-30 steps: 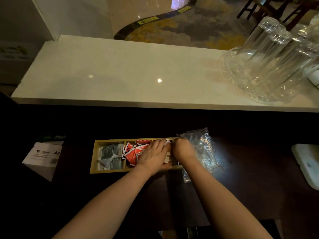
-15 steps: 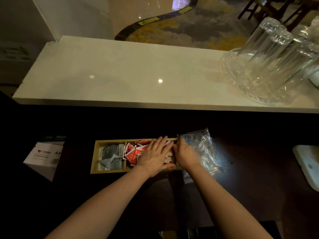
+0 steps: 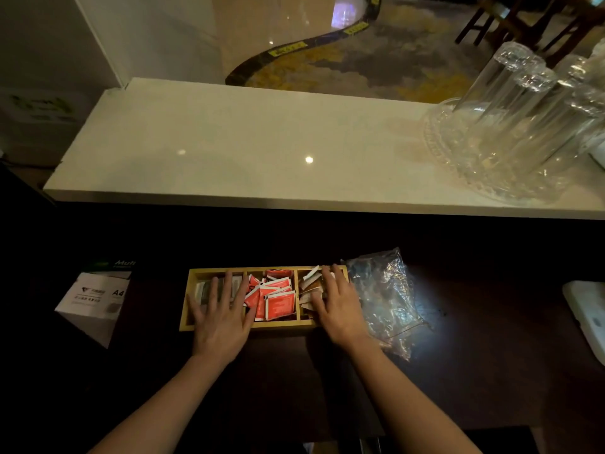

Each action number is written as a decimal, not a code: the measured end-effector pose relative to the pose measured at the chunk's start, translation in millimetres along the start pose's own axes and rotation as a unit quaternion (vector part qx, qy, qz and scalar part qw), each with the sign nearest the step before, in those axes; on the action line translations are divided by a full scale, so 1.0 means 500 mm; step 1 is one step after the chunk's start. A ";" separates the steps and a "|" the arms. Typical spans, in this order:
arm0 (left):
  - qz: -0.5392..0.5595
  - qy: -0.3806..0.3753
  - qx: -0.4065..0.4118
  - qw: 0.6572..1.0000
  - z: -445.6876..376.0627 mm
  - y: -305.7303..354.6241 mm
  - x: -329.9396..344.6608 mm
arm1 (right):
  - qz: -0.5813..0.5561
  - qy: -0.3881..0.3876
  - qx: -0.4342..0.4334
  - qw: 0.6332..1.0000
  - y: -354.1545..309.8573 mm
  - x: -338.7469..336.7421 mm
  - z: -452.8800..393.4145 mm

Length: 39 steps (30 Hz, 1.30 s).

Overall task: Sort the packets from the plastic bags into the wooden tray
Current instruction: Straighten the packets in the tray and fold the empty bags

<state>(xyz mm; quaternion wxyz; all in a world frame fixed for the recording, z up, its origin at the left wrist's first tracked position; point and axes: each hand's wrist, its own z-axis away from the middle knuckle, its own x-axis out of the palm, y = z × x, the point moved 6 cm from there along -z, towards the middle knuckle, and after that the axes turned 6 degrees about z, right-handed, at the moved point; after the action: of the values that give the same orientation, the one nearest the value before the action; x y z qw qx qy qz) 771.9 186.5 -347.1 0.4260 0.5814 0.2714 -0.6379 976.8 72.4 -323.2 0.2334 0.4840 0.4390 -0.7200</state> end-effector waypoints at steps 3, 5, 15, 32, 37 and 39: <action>0.004 -0.017 -0.001 1.000 -0.002 -0.003 0.007 | 0.068 -0.011 -0.005 0.998 0.000 0.018 0.001; 0.011 -0.012 0.004 1.000 -0.002 -0.006 0.005 | 0.064 -0.020 -0.001 0.998 -0.001 0.017 0.001; 0.070 0.022 0.070 0.995 0.022 0.031 -0.021 | -0.021 0.142 0.317 0.938 0.261 -0.167 0.014; 0.096 -0.052 0.091 0.990 0.014 0.066 0.003 | -0.368 -0.120 0.360 0.849 0.268 -0.054 0.040; 0.105 -0.040 0.100 0.989 0.021 0.062 -0.006 | -0.150 -0.093 0.389 0.904 0.457 0.083 -0.020; 0.101 -0.032 0.099 0.989 0.021 0.062 -0.004 | -0.138 -0.076 0.381 0.911 0.344 -0.002 0.011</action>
<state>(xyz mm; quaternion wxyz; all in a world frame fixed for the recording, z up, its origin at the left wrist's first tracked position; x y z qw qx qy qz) 793.0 163.1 -339.0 0.4365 0.6246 0.1332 -0.6337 1105.6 -19.4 -391.2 -0.0380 0.4144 0.1753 -0.8922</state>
